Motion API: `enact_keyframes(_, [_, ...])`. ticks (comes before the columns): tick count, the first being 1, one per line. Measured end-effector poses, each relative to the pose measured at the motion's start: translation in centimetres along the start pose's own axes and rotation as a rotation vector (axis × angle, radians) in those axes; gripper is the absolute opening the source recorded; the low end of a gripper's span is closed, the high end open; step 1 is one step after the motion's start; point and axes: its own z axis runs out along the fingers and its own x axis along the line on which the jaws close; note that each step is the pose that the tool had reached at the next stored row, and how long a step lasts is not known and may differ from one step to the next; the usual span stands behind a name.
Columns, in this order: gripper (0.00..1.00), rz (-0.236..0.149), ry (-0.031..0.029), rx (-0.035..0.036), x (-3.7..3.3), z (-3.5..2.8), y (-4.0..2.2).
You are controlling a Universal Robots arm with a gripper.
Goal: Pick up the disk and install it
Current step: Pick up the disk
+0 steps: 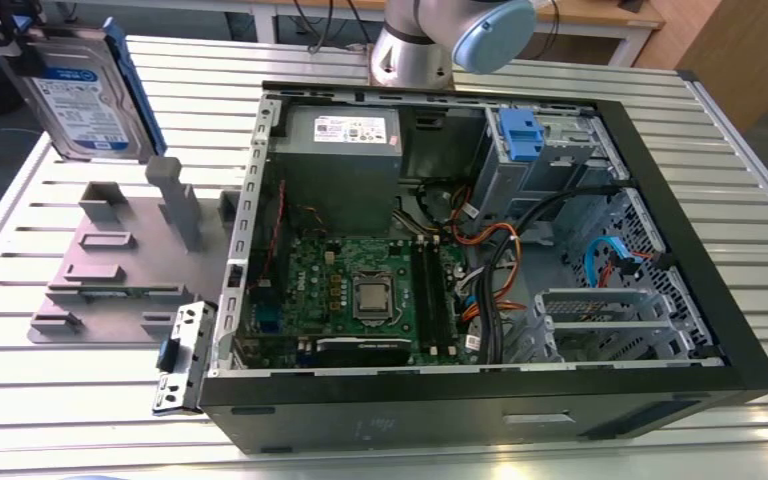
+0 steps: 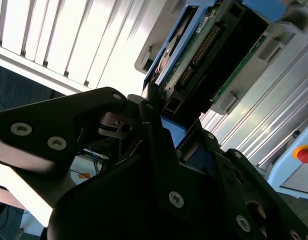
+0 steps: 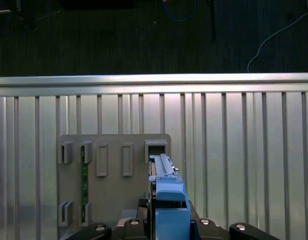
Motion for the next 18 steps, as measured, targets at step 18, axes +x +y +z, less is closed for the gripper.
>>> enact_keyframes(18, [0.36, 0.0, 0.0, 0.0, -0.01, -0.44, 0.0])
